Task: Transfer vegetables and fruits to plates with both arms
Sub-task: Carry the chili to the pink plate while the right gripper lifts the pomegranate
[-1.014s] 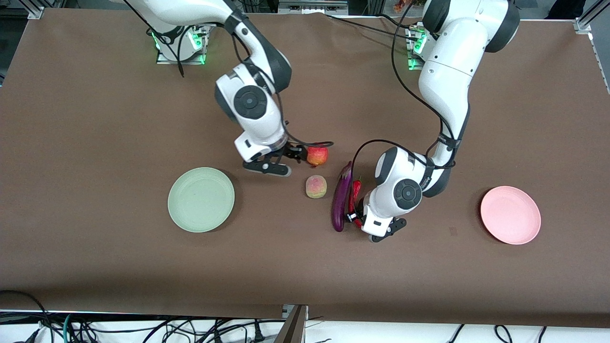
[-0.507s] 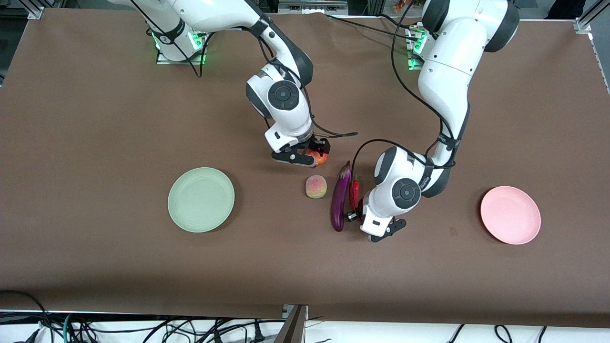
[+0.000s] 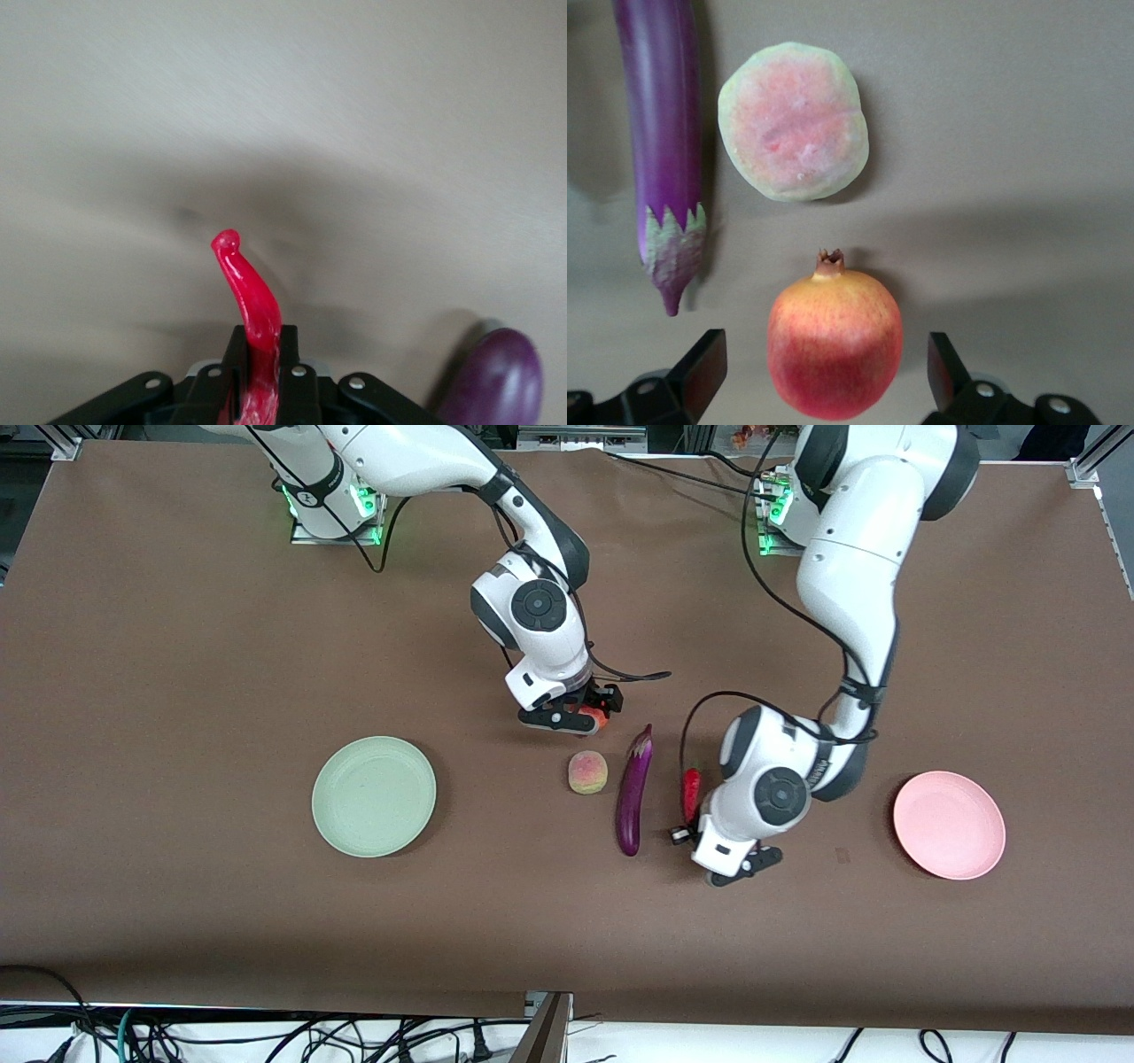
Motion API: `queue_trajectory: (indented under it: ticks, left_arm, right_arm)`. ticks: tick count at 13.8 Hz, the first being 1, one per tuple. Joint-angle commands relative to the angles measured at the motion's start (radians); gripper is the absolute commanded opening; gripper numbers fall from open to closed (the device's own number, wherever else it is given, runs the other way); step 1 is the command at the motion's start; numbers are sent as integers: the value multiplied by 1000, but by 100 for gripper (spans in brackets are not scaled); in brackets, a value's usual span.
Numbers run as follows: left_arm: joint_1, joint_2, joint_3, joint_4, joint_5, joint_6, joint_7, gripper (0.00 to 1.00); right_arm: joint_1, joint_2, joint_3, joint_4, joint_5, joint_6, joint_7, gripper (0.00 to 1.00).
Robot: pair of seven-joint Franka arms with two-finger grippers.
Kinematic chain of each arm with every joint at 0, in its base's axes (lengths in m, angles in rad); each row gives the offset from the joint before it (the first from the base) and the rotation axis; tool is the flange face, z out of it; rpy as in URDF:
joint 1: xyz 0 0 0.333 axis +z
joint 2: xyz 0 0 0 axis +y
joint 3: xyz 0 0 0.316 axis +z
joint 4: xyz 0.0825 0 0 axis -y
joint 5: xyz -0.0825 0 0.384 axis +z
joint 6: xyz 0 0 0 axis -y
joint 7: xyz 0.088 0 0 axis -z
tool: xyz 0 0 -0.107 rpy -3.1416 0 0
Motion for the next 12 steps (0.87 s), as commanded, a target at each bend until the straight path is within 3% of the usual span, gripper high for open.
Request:
queue_trajectory:
  ticks: [1, 4, 6, 12]
  left_arm:
    - [81, -84, -7, -22, 20, -130, 192, 0]
    - [182, -152, 9, -72, 124, -193, 452, 0]
    - [260, -187, 12, -143, 134, -207, 614, 0]
    - [489, -178, 12, -159, 207, -199, 1027, 0]
  right_arm:
    - [25, 32, -14, 33, -38, 11, 15, 100]
    - [27, 46, -14, 33, -58, 22, 17, 100]
    - [33, 57, -14, 33, -58, 40, 17, 100]
    - [42, 80, -14, 33, -60, 68, 17, 100]
